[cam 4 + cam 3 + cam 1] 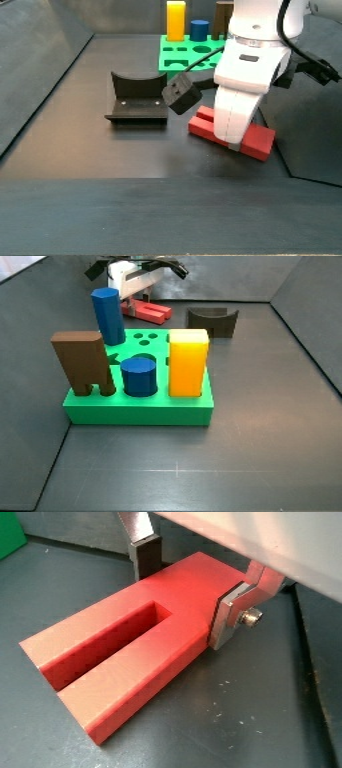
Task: Pick up the double-square object. Move up. Rotate the double-square object. Place the double-square object on the fixture. Regrasp the double-square object. Move to above the board. Insert the double-square object.
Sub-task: Pick up the double-square object, then move up, then rotate the double-square object.
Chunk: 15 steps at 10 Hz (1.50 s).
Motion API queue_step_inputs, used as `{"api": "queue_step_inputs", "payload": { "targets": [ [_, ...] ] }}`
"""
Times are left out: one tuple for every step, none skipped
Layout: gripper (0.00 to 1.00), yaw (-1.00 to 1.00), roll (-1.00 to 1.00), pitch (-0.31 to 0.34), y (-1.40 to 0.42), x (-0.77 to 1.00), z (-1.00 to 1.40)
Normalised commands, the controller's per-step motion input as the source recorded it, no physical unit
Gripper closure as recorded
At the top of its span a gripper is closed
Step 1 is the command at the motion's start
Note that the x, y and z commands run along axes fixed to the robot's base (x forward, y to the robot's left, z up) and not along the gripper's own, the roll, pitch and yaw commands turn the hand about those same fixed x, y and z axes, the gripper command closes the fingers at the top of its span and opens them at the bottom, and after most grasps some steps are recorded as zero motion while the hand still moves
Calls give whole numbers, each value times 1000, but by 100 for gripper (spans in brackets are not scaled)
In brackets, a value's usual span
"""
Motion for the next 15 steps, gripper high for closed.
{"api": "queue_step_inputs", "payload": {
  "targets": [
    [100, 0, 0, 0, 0, 0, 0],
    [100, 0, 0, 0, 0, 0, 833],
    [100, -16, -2, 17, -26, -18, 805],
    [100, -24, 7, 36, -26, -35, 742],
    [100, -31, 52, 61, -5, -27, 543],
    [100, -32, 69, 73, -2, -22, 457],
    [100, -28, 97, 91, -1, -20, 297],
    [100, -16, 113, 96, -6, -22, 185],
    [100, 0, 0, 0, -800, 720, 833],
    [100, 9, 3, 13, -781, 701, 794],
    [100, 22, 23, 87, -536, 469, 631],
    [100, 26, 54, 113, -303, 271, 492],
    [100, 27, 83, 104, -129, 129, 364],
    [100, 25, 92, 88, -96, 67, 250],
    [100, -1000, 0, 0, 0, 0, 0]
  ]
}}
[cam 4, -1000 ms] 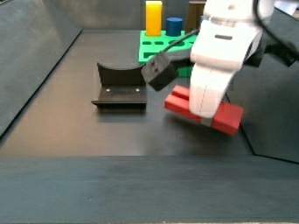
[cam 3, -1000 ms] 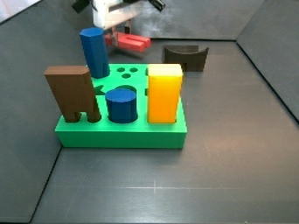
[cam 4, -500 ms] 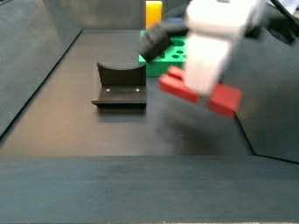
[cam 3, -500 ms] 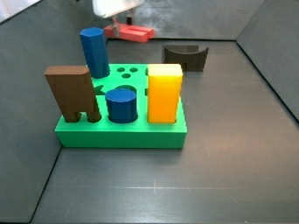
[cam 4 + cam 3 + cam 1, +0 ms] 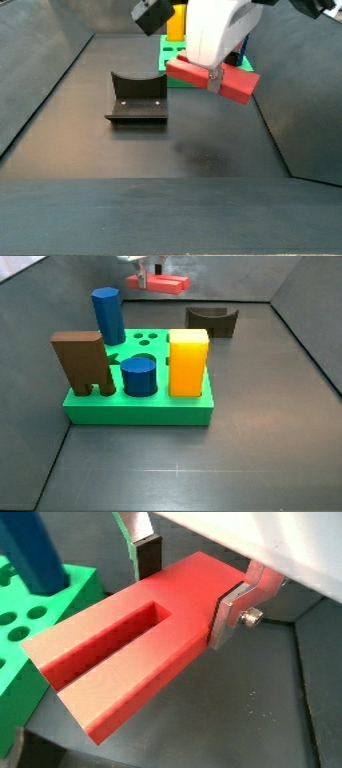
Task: Pick up the double-square object. Move up. Rotate the double-square object. Place the double-square object on the fixture. Regrasp the double-square object. Move to above the board. Insert the double-square object.
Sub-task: Rotate the double-square object.
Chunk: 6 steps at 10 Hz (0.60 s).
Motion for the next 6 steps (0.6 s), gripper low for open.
{"api": "queue_step_inputs", "payload": {
  "targets": [
    [100, -1000, -1, 0, 16, 0, -55],
    [100, -1000, -4, -1, 29, 4, -46],
    [100, -1000, -4, -2, 26, 11, -33],
    [100, -1000, -4, -2, 24, 13, -27],
    [100, -1000, -4, -2, 23, 14, -26],
    [100, -1000, -4, -2, 22, 15, -24]
  ]
}}
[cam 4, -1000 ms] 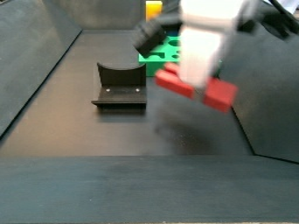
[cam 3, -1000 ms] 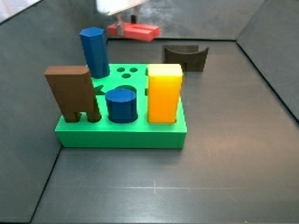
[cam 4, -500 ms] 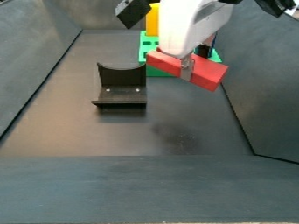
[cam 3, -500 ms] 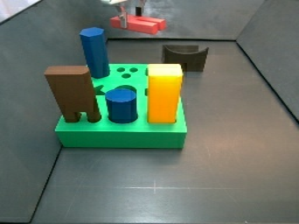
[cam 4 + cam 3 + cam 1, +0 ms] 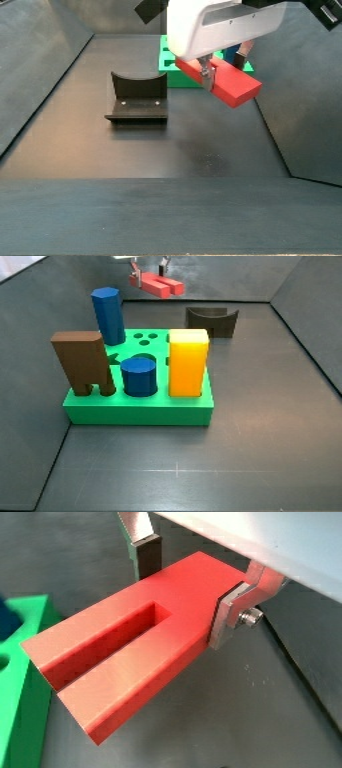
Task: Pick up the double-square object. Move up. Rotate the double-square object. Place the double-square object on the fixture. Regrasp the double-square object. Move to above the board. Insert the double-square object.
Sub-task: Rotate the double-square object.
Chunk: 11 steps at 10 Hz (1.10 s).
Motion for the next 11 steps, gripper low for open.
{"api": "queue_step_inputs", "payload": {
  "targets": [
    [100, -1000, -4, -2, 21, 15, -23],
    [100, -1000, -4, -2, 21, 16, -22],
    [100, -1000, -5, -2, 20, 16, -22],
    [100, -1000, -5, -3, 20, 16, -22],
    [100, -1000, -5, -3, 20, 16, -22],
    [100, -1000, -5, -3, 20, 16, -21],
    [100, -1000, -5, -3, 20, 16, -21],
    [100, -1000, -5, -3, 20, 16, -21],
    [100, -1000, -5, -3, 19, 16, -21],
    [100, -1000, -5, -3, 19, 16, -21],
    [100, -1000, -5, -3, 19, 16, -21]
  ]
}}
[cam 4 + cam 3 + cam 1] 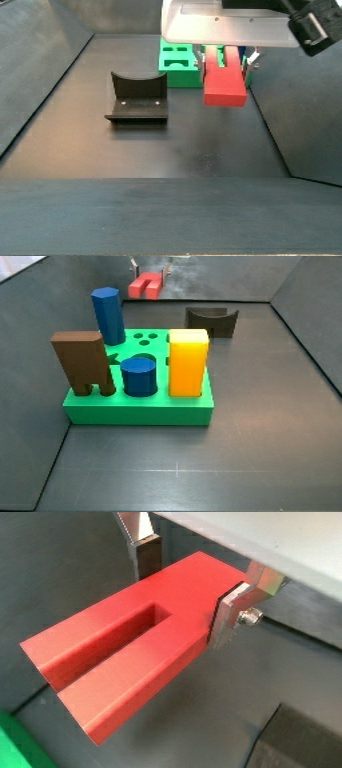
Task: Pick up the double-square object. Move up. Rotate the double-square object. Place the double-square object on the fixture. Regrasp the double-square object. Move to above the board. Insert the double-square object.
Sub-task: Rotate the double-square object.
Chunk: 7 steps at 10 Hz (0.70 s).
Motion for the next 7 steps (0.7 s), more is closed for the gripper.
{"api": "queue_step_inputs", "payload": {
  "targets": [
    [100, -1000, -6, -3, 19, 16, -21],
    [100, -1000, -6, -3, 19, 16, -21],
    [100, -1000, -6, -3, 19, 16, -21],
    [100, -1000, -6, -3, 19, 16, -21],
    [100, -1000, -6, -3, 19, 16, -21],
    [100, -1000, -6, -3, 19, 16, -21],
    [100, -1000, -7, -4, 19, 16, -21]
  ]
}}
